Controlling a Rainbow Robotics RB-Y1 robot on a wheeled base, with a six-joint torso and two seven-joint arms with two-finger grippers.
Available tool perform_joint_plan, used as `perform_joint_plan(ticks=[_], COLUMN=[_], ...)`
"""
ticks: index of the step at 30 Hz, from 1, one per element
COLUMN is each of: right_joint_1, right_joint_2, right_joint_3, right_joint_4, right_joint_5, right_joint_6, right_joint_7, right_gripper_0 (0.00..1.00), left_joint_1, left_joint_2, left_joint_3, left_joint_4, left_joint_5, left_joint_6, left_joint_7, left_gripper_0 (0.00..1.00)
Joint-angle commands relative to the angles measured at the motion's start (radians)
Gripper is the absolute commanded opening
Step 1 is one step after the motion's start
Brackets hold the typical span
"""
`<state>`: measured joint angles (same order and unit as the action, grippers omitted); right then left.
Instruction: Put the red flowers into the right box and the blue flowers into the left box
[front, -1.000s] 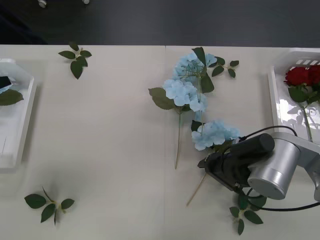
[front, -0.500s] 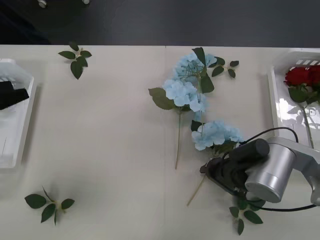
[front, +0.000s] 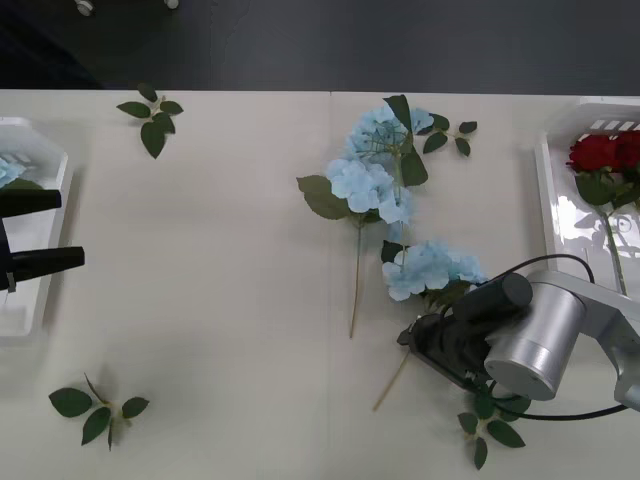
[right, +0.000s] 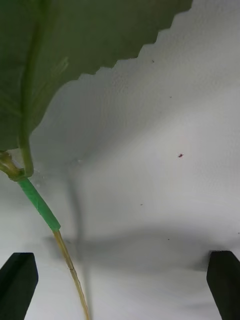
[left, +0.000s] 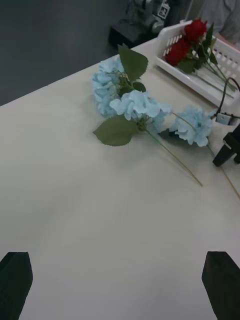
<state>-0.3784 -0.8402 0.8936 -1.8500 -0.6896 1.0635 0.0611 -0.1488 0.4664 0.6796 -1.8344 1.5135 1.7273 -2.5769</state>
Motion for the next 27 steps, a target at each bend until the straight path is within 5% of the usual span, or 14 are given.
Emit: perform_joint_plan(ticks=[1,6,18,21,27], right_joint_1=[-0.007,-0.007,-0.027,-0.042,-0.071], right_joint_2=[0.029,0.026,0.036,0.059,0.078], right_joint_3=[0.014,0.028,0.041,0.047,0.057], right_joint_4=[0.049,0.069,0.133,0.172,0.215], right_joint_5=[0.013,0.013,-0.002,-0.004,-0.008], right_joint_6=[-0.027,-0.025,0.039,0.041,0.042], right_joint_7=[-0.006,0.008,0.029,0.032,0.04], right_gripper_0=[1.0,1.0,1.0,0.84,0.67], left_joint_1=[-0.064,-0.123,-0.172,-0.179,-0.187], left_joint_2=[0.021,0.021,-0.011,-0.04,-0.066], left_joint_3=[0.002,-0.009,-0.069,-0.069,-0.069], left_joint_4=[-0.029,-0.029,-0.029,-0.029,-0.029], left_joint_5=[-0.053,-0.127,-0.165,-0.17,-0.18], left_joint_6=[0.083,0.186,0.193,0.193,0.193], left_joint_7=[-0.108,-0.128,-0.128,-0.128,-0.128], left_gripper_0=[1.0,1.0,1.0,1.0,1.0])
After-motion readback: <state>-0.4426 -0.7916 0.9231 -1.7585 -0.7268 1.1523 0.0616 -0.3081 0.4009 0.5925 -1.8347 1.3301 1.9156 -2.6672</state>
